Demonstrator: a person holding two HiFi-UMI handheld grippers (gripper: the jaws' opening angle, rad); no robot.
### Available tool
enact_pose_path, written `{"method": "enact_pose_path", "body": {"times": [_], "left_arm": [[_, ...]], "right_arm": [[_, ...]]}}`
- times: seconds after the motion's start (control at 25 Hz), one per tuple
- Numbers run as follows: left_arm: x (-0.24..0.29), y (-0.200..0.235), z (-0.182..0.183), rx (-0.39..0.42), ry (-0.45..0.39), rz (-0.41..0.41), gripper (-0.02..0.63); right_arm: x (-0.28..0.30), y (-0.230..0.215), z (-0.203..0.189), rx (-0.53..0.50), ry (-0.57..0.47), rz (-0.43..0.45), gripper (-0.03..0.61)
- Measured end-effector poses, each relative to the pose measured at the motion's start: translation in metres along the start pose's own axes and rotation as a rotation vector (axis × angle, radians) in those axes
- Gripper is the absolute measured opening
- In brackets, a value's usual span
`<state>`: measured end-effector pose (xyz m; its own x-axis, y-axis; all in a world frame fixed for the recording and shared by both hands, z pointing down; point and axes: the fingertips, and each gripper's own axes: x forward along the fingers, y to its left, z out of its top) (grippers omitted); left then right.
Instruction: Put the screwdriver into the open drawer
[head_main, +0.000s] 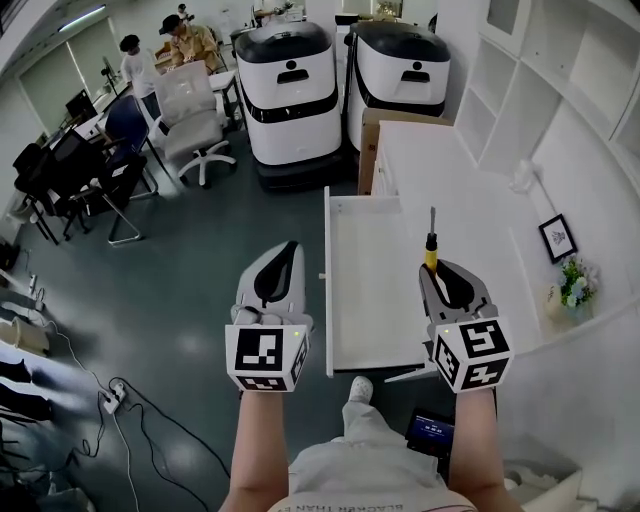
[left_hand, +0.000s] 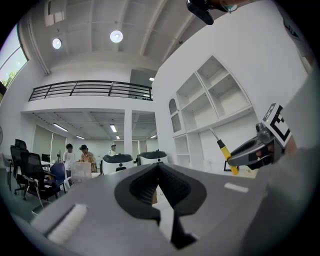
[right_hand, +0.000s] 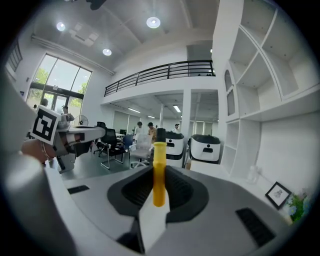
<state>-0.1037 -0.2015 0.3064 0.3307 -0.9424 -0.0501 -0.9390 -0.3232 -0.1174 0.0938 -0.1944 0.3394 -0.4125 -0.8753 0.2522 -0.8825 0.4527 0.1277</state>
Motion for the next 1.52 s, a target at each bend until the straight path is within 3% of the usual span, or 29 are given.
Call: {"method": "enact_pose_path", "body": {"times": [0.56, 0.84, 1.52], "left_arm": [[0.095, 0.032, -0.028, -0.017, 0.057, 0.041, 0.008], [0.118, 0.050, -0.048, -0.030, 0.091, 0.049, 0.008], [0.119, 0.049, -0.137, -0.106, 0.264, -0.059, 0.008]], "right_arm": [[0.088, -0.060, 0.005, 0.050, 0.011, 0.028, 0.077], [0.119, -0.066, -0.003, 0.060, 0.048, 0.038, 0.077], [0.139, -0.020, -0.114, 0.186, 0.312, 0.059, 0.077]]}}
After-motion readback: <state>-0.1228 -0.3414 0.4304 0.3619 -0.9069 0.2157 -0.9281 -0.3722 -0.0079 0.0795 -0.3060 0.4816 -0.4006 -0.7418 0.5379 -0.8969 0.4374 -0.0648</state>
